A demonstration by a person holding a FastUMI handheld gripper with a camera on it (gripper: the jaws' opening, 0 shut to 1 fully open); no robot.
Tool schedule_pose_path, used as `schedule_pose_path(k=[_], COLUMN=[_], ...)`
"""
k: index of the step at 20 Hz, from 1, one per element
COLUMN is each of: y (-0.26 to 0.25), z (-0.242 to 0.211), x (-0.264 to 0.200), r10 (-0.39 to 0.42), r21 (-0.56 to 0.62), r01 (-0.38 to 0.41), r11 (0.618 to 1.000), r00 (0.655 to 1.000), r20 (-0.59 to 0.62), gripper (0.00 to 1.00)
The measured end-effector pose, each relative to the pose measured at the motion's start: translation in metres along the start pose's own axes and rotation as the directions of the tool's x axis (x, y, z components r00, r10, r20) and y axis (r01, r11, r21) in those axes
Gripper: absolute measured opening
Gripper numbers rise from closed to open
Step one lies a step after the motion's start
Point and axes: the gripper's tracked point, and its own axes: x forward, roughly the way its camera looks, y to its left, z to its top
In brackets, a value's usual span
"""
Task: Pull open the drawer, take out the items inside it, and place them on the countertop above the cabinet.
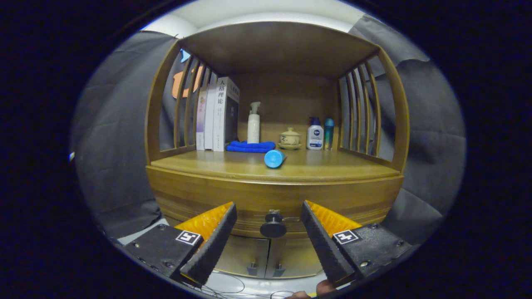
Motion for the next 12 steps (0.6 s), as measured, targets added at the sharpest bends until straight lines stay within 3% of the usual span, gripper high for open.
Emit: schedule_pose_path(k=[12], y=[0.006], z=[0.071], x=[-0.161], r10=[0.131], r21=[0.023], r01=[-0.135], r11=[0.991], r00=[0.983], r20=[0.128], gripper=[1.00])
